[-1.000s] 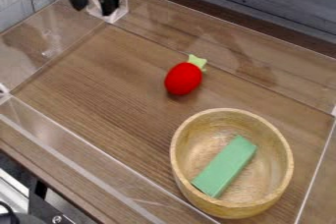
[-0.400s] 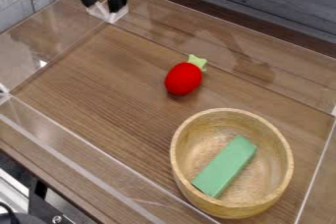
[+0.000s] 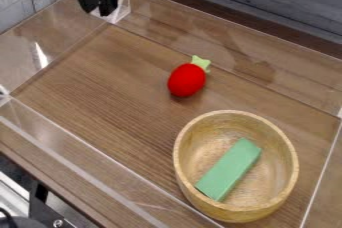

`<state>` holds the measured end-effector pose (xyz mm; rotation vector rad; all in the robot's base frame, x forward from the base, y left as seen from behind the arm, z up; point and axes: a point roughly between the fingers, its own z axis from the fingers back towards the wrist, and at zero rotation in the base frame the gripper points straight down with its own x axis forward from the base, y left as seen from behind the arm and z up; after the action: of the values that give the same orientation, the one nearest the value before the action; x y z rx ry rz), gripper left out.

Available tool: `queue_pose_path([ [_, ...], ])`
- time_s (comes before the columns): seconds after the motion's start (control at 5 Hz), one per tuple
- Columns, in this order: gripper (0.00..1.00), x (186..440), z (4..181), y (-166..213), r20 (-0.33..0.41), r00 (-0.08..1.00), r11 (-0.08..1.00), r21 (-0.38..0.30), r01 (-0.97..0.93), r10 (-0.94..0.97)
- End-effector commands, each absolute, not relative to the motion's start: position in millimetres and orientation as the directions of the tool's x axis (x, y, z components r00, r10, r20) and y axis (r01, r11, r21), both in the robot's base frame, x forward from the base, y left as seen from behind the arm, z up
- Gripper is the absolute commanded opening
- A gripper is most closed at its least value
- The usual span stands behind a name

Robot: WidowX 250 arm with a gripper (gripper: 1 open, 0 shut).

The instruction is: Move the red object to the right side of the table

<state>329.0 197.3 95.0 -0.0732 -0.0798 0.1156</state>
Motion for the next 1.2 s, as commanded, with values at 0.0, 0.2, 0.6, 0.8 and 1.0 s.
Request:
queue_pose_path([
  [0.0,1.0,338.2,110.0,207.9,0.137,0.984,0.993,-0.047,-0.111,0.117],
  [0.2,1.0,332.6,125.6,195.8,0.155,0.982,0.993,-0.073,-0.098,0.109],
  [0.6,0.0,333.2,130.5,192.8,0.183,0.978,0.992,-0.094,-0.086,0.102],
  [0.8,0.0,340.7,115.5,200.5,0.183,0.977,0.992,-0.089,-0.092,0.107],
  [1.0,0.0,342.2,101.1,175.3,0.177,0.982,0.995,-0.089,-0.048,0.064],
])
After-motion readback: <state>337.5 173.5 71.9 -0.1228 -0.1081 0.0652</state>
